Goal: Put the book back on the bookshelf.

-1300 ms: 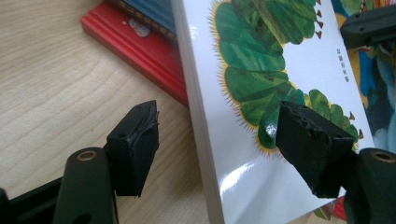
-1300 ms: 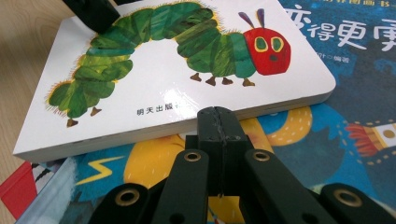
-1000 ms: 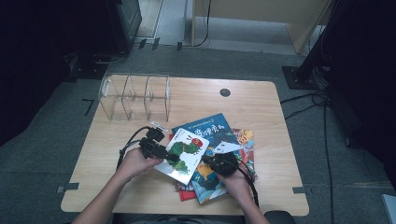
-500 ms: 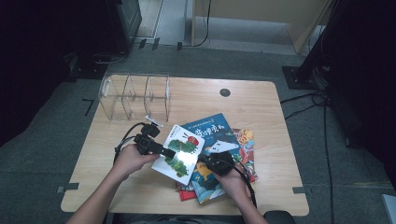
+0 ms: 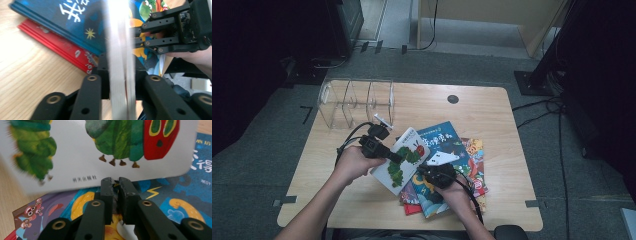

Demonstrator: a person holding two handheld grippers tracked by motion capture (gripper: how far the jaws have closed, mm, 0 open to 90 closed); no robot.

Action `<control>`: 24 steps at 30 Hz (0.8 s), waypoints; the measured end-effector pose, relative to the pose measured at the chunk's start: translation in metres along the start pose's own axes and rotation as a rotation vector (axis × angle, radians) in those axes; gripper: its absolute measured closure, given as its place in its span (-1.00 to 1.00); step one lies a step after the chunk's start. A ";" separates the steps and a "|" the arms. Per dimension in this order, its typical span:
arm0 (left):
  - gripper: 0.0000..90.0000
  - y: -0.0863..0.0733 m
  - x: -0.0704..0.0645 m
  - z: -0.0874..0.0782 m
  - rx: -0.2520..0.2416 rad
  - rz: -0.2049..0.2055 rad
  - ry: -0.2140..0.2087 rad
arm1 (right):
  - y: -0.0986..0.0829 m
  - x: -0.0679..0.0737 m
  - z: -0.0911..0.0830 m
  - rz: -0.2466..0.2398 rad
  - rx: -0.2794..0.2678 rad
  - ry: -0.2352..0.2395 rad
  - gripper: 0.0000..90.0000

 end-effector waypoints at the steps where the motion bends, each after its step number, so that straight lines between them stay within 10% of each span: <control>1: 0.72 0.000 0.001 -0.002 0.010 -0.012 0.014 | 0.000 -0.001 0.000 -0.003 -0.001 -0.002 0.77; 8: 0.72 -0.009 0.009 -0.023 -0.014 -0.014 0.127 | 0.005 -0.014 -0.009 -0.010 -0.004 -0.043 0.62; 24: 0.72 -0.027 0.048 -0.058 -0.065 -0.214 0.258 | 0.003 -0.035 -0.001 -0.030 0.014 -0.106 0.25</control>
Point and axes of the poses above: each handheld gripper's, and its own axes: z roughly forward along the jaws, y roughly out of its top, x roughly to its left, the point moved 3 cm from there along z, roughly forward along the jaws, and after that the axes turned 2 degrees about x, right-handed, at the moved point
